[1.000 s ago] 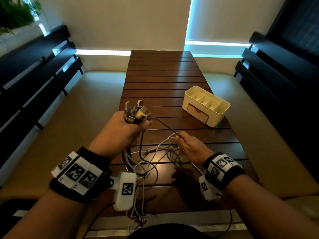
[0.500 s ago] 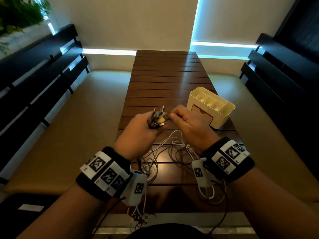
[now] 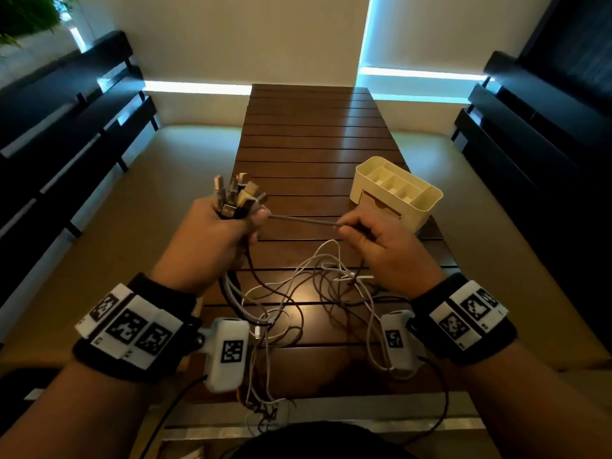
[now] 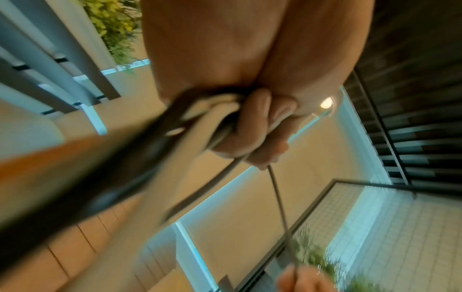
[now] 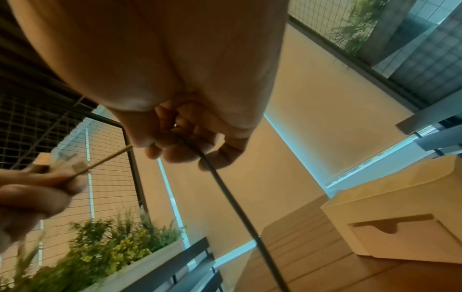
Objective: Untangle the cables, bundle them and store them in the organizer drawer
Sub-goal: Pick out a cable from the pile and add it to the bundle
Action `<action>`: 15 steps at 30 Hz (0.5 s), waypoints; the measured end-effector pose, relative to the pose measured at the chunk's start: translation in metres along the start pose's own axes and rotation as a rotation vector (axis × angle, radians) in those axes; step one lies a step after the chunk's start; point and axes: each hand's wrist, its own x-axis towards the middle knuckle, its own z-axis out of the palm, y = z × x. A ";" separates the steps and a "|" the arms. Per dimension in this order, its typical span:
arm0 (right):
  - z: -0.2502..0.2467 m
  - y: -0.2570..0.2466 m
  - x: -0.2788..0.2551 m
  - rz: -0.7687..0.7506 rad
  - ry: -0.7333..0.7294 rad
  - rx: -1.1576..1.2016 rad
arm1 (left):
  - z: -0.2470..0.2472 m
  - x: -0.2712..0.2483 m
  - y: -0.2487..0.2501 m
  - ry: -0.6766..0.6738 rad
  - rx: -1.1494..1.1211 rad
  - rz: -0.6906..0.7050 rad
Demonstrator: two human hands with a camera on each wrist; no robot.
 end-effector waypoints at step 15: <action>0.008 0.019 -0.001 0.132 0.022 0.044 | 0.005 -0.009 -0.003 -0.092 0.464 0.063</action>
